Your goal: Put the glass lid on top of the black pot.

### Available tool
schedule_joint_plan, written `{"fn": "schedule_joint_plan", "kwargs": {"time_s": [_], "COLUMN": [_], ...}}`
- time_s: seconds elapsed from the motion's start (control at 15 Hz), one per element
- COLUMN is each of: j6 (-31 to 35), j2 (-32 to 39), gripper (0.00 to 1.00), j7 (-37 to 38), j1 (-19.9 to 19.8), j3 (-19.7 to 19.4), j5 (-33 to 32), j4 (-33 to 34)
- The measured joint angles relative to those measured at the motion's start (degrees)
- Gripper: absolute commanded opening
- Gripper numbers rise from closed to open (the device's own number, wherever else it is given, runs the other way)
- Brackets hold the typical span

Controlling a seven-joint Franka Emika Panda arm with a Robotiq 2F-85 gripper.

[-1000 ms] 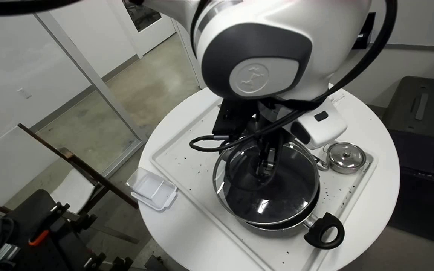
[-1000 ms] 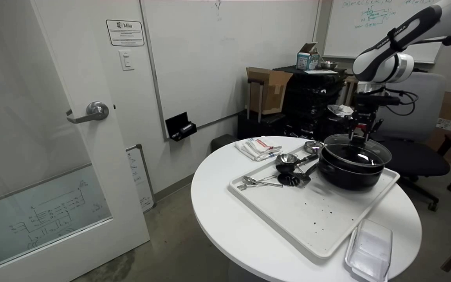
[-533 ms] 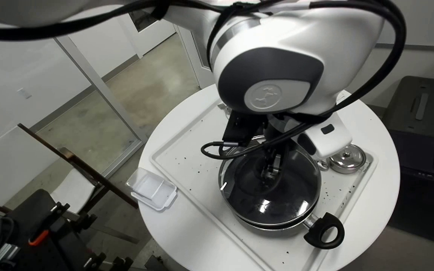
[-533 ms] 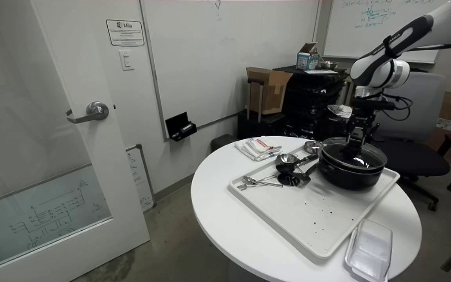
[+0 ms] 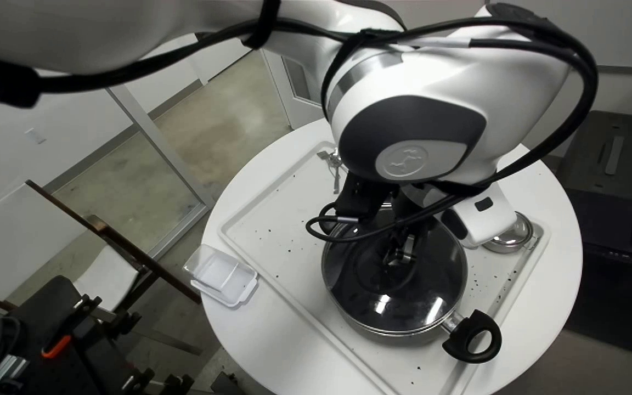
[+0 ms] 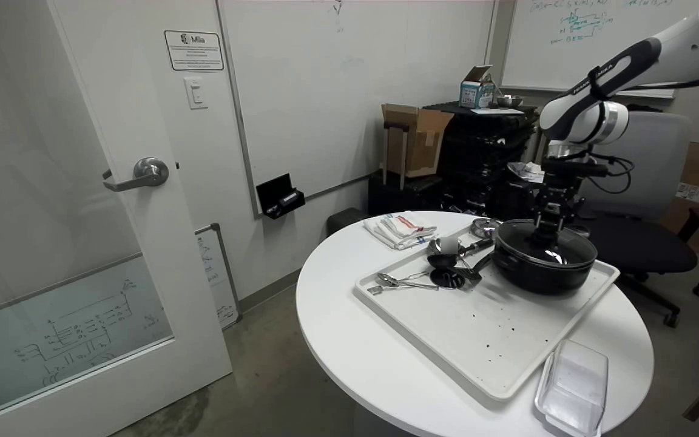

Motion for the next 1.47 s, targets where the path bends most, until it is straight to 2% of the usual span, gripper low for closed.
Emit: {"fn": "schedule_joint_plan", "kwargs": {"time_s": [1.27, 1.33, 1.47], "j6": [-0.70, -0.70, -0.69], "j2": [0.89, 0.89, 0.89], "gripper": [0.25, 0.75, 0.82], "j7": [1.85, 1.92, 2.03], "j1": [-0.44, -0.43, -0.43], "j3": [-0.06, -0.07, -0.07], "j5": [0.01, 0.01, 0.01], "j4": [1.65, 1.65, 1.66]}}
